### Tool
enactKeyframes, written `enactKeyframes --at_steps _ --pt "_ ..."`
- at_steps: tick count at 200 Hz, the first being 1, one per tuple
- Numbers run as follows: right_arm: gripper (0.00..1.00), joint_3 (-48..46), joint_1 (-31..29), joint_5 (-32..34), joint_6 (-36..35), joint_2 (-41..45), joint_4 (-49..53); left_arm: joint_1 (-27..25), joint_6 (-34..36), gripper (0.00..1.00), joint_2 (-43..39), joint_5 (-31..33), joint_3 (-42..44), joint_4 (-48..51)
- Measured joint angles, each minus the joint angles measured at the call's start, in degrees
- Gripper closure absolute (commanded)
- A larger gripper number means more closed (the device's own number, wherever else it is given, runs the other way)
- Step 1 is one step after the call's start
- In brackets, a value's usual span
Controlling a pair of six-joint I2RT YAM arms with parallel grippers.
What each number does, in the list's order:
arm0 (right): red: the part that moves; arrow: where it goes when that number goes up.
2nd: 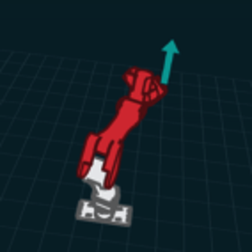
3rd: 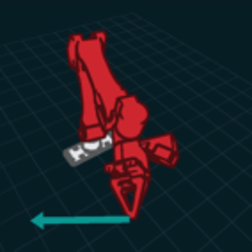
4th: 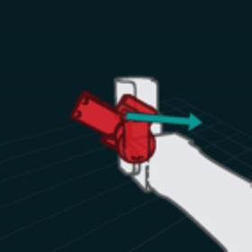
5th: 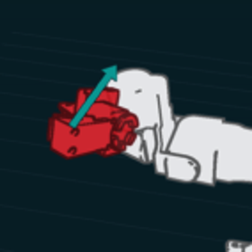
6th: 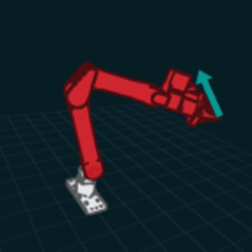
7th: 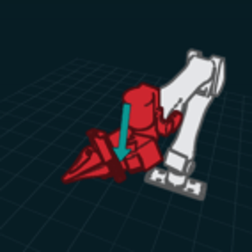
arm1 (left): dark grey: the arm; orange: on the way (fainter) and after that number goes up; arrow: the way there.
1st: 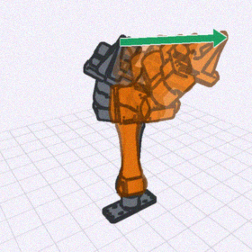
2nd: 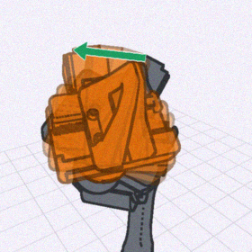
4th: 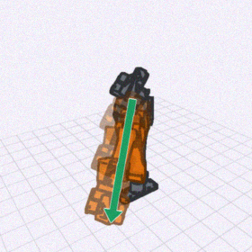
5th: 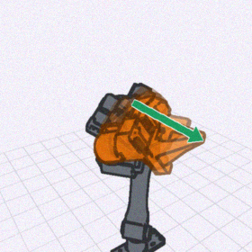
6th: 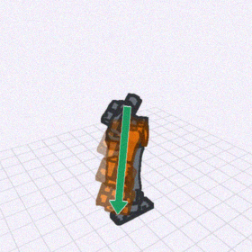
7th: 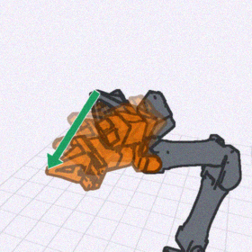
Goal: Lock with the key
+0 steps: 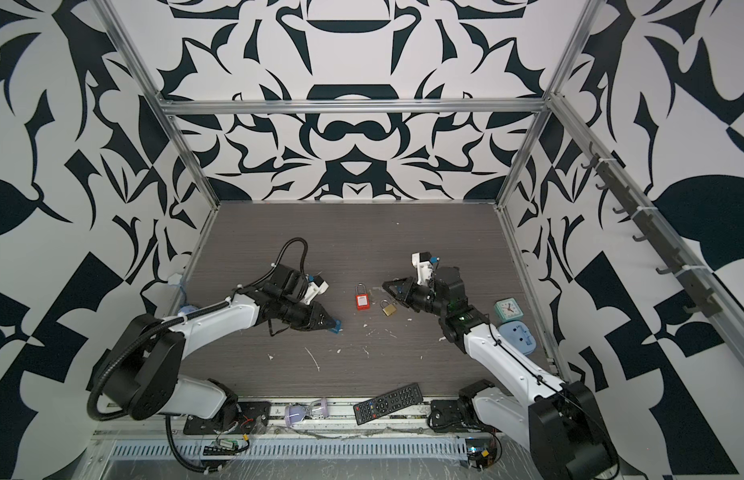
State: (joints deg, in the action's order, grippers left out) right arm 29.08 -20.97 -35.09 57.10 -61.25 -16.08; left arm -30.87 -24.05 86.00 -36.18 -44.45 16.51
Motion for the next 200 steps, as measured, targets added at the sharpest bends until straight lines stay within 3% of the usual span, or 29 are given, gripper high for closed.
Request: enactKeyframes --at_steps 66,110,152,200 --pt "1.0 -1.16 -0.98 0.72 -0.2 -2.56 -1.77 0.07 8.87 1.0 12.7 2.36 -15.58 10.27" --pt "1.0 -4.13 -4.72 3.23 -0.04 -3.34 -3.15 0.11 16.11 1.0 16.61 2.12 -22.71 20.83" --pt "1.0 -4.13 -8.2 4.98 0.28 -6.91 -6.32 0.11 20.65 1.0 19.61 2.97 -26.34 29.33" --pt "1.0 -4.11 -12.28 7.74 0.94 -7.98 -8.13 0.11 22.4 1.0 24.0 4.37 -27.76 32.59"
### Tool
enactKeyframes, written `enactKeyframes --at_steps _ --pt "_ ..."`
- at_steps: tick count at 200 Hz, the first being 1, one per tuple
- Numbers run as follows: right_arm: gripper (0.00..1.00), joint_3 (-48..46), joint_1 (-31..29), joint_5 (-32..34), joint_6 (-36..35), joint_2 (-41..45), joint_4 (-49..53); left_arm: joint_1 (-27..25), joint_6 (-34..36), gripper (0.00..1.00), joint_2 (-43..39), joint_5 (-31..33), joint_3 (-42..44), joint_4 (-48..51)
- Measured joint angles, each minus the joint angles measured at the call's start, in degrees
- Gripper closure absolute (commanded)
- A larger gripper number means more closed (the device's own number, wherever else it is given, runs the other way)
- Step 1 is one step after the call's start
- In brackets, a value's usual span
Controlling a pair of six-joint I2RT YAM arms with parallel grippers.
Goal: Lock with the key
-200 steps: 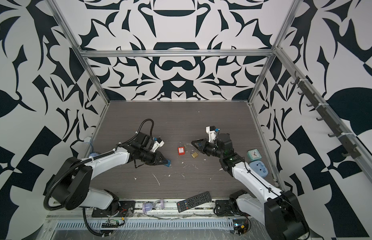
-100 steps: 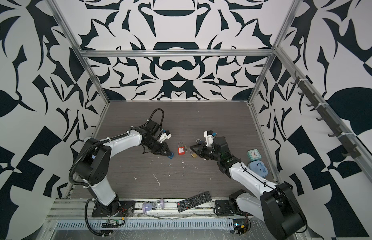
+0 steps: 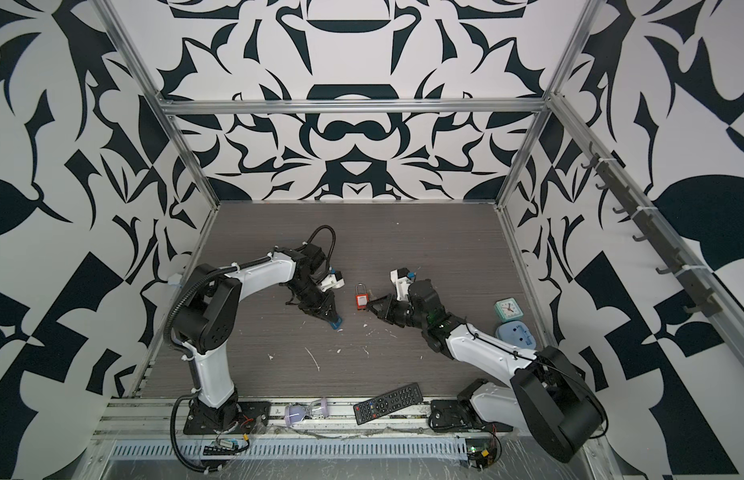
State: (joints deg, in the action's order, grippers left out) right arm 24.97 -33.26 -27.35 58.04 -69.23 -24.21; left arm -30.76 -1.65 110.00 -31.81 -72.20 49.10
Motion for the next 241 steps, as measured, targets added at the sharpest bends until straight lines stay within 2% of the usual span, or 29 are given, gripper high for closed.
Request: enactKeyframes --at_steps 22,87,98,123,126,139,184,241 --pt "1.0 -0.02 -1.97 2.03 0.09 -0.22 -0.85 0.0 0.09 0.97 0.9 0.59 -0.55 0.13" --pt "1.0 -3.52 -8.55 10.23 3.39 -3.82 -4.15 0.39 0.39 0.56 4.02 3.37 -2.32 0.0" --pt "1.0 -3.52 -9.35 11.56 3.74 -5.09 -4.42 0.57 -0.28 0.35 3.82 3.56 -2.64 0.22" --pt "1.0 -3.02 -11.08 14.03 4.87 -8.37 -5.22 0.76 0.09 0.16 3.8 5.25 -5.42 0.61" --pt "1.0 -2.82 -11.32 14.38 5.05 -8.87 -5.22 0.79 -0.22 0.11 3.8 5.62 -5.66 0.44" --pt "1.0 -1.64 -12.72 15.76 5.33 -10.78 -5.16 1.11 -0.5 0.0 3.65 6.91 -6.49 0.2" --pt "1.0 1.84 -16.33 21.38 7.08 -15.85 -6.62 2.4 -3.06 0.01 -2.89 11.17 -3.13 -3.72" --pt "1.0 4.55 -16.98 28.79 9.2 -21.73 -10.03 2.54 -11.5 0.01 -24.13 14.01 10.84 -17.25"
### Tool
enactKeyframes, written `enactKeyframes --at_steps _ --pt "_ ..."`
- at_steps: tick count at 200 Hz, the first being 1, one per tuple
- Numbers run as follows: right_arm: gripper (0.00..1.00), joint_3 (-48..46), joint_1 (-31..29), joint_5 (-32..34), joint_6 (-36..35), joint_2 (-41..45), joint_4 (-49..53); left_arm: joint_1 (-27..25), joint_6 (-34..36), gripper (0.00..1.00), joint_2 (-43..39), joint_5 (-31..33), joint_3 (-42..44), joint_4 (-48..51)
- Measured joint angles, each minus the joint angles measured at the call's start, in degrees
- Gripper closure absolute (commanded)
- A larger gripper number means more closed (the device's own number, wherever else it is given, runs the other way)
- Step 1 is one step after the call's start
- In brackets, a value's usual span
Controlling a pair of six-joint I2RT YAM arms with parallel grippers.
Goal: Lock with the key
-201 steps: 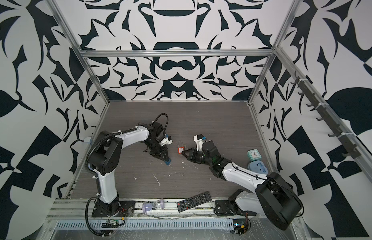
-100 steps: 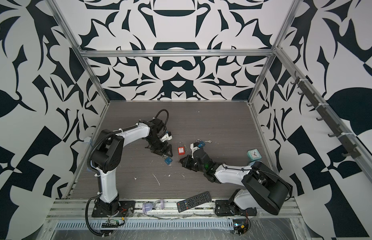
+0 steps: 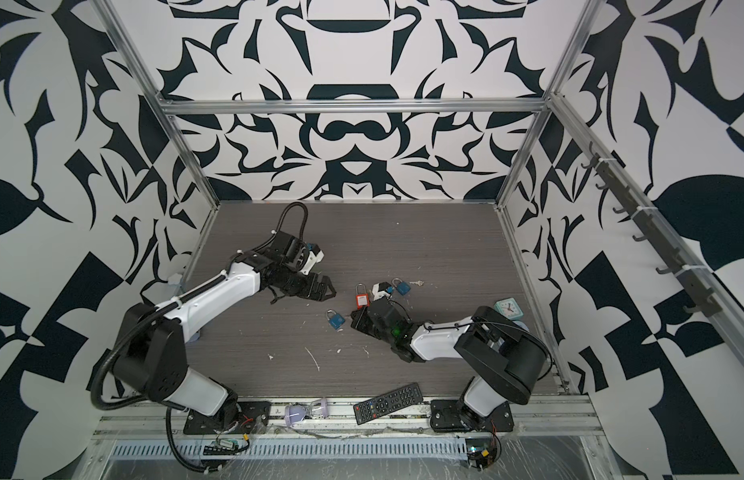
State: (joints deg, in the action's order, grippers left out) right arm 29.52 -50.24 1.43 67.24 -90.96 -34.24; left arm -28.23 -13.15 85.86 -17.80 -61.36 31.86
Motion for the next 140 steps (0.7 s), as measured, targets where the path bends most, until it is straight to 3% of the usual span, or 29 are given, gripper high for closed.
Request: enactKeyframes --at_steps 64,100,140 --pt "1.0 2.89 -0.68 2.29 2.69 -8.24 -5.53 -0.02 -4.66 0.01 -6.67 2.01 8.39 -9.75" --pt "0.73 2.86 -2.91 4.15 3.26 -7.63 -4.5 -0.02 -5.4 0.01 -9.6 2.29 11.06 -12.79" --pt "0.53 2.67 -6.6 8.24 3.13 -2.27 2.01 -0.02 -5.49 0.01 -11.1 3.54 12.33 -14.29"
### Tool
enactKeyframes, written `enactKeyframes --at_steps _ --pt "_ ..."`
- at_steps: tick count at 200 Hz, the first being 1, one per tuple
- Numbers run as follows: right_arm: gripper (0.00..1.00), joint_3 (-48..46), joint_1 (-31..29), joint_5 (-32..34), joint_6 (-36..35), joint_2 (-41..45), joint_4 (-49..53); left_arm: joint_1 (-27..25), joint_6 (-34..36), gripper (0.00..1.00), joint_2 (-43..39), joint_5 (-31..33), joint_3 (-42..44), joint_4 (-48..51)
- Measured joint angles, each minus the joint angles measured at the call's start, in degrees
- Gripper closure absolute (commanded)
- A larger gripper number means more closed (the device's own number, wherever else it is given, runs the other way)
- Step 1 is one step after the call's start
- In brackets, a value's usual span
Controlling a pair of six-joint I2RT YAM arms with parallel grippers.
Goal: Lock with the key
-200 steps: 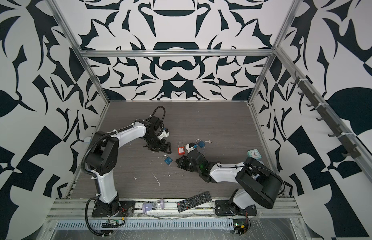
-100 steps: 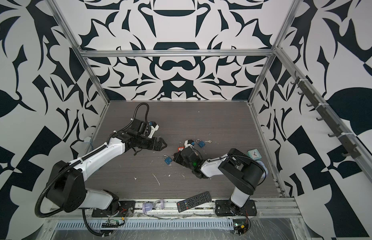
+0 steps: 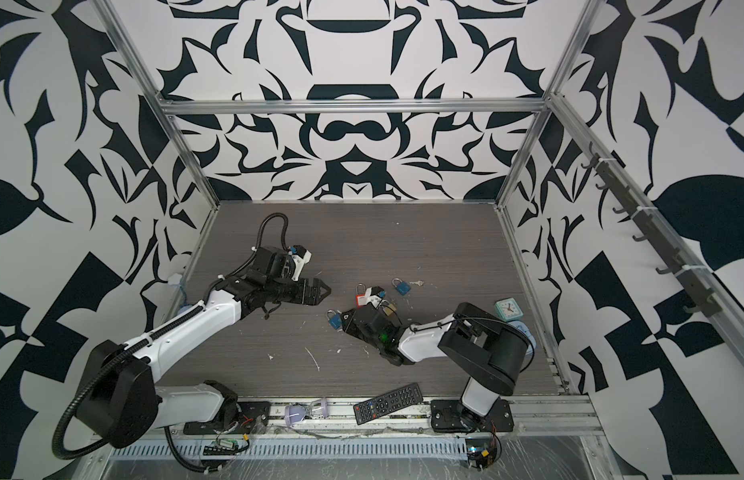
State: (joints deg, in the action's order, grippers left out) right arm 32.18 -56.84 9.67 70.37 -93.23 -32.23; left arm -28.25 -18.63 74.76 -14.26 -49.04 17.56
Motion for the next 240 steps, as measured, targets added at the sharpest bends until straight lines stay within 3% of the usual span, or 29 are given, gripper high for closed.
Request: enactKeyframes --at_steps 58,63,76,80,105,140,195,240 --pt "0.42 -1.68 -2.69 6.16 -2.49 16.02 13.7 0.0 -1.77 0.01 -5.49 5.14 0.66 -1.99" --pt "0.37 -1.53 -2.4 6.29 -3.39 16.87 14.73 0.0 -1.99 0.01 -6.27 5.95 0.9 -2.29" --pt "0.04 0.2 -1.11 6.1 -6.58 18.03 18.62 0.0 -2.45 0.01 -8.04 8.35 1.62 -3.21" --pt "0.0 1.2 -0.59 5.95 -8.24 18.08 19.96 0.0 -2.49 0.01 -8.5 9.14 1.84 -3.48" --pt "0.0 11.76 2.14 5.68 -18.53 17.31 28.68 0.0 -2.34 0.01 -10.58 14.25 2.97 -4.85" --pt "0.0 23.87 5.92 3.02 -29.27 16.65 32.24 0.0 -0.26 0.01 -13.35 21.31 8.04 -10.27" --pt "0.0 22.53 12.37 -3.58 -34.03 12.02 34.18 -0.02 8.79 0.01 -17.35 30.86 21.38 -25.79" --pt "0.0 19.02 12.92 -4.39 -40.09 19.45 38.45 2.12 15.74 0.01 -20.55 42.49 27.69 -36.13"
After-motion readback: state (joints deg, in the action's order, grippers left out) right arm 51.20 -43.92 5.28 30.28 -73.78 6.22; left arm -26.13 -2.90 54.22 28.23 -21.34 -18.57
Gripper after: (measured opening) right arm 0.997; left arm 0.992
